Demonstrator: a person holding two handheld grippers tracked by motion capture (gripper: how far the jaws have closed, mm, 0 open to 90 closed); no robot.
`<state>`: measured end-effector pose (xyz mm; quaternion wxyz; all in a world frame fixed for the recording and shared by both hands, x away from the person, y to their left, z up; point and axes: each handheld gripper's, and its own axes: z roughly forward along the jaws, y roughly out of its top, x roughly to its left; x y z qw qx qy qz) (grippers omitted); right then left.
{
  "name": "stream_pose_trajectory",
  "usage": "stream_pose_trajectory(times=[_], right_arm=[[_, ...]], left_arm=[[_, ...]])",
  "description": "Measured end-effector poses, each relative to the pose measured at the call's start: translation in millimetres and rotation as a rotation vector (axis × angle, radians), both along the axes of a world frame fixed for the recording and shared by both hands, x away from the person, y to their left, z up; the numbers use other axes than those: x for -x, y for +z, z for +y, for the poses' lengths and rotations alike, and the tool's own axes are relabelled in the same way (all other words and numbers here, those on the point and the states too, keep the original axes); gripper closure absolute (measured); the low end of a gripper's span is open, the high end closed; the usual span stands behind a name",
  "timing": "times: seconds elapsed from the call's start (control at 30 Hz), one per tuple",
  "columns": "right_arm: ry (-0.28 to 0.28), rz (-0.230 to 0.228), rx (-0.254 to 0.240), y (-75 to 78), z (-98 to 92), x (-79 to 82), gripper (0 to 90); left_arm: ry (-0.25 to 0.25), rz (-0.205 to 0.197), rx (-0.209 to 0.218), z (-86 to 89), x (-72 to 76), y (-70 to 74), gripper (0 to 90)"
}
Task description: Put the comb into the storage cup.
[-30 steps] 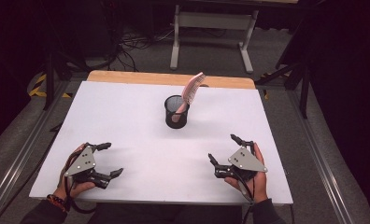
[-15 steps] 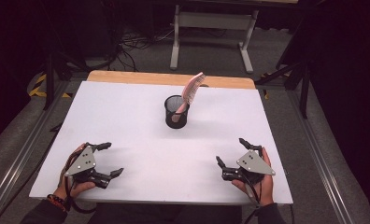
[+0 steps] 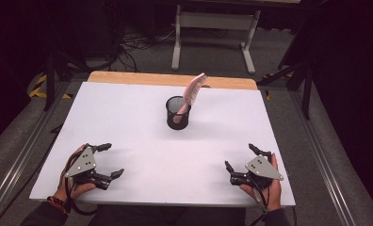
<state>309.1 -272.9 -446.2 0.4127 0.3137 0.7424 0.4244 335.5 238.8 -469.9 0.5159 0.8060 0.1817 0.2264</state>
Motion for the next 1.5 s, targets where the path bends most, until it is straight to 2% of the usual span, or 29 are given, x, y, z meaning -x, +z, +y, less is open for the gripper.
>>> stream_pose_trajectory(times=[0.37, 0.47, 0.83, 1.23, 1.5], right_arm=[[0.023, -0.001, -0.003, -1.0, 9.9, 1.0, 4.0], [0.022, -0.008, -0.006, 0.1, 11.5, 2.2, 4.1], [0.011, -0.014, -0.026, 1.3, 10.9, 0.7, 4.2], [0.009, -0.016, -0.011, 0.3, 14.2, 0.7, 4.4], [0.022, -0.022, -0.021, 0.2, 17.0, 0.3, 4.4]], left_arm=[[-0.007, -0.005, -0.011, -0.8, 1.9, 0.1, 5.1], [-0.002, -0.012, 0.005, 1.0, 2.8, 1.2, 5.2], [0.005, -0.002, 0.009, 1.6, -1.1, 0.7, 5.2], [0.009, 0.006, 0.027, 2.1, -3.4, 0.7, 5.2], [0.017, 0.001, 0.025, 0.2, -3.7, 2.0, 5.1]])
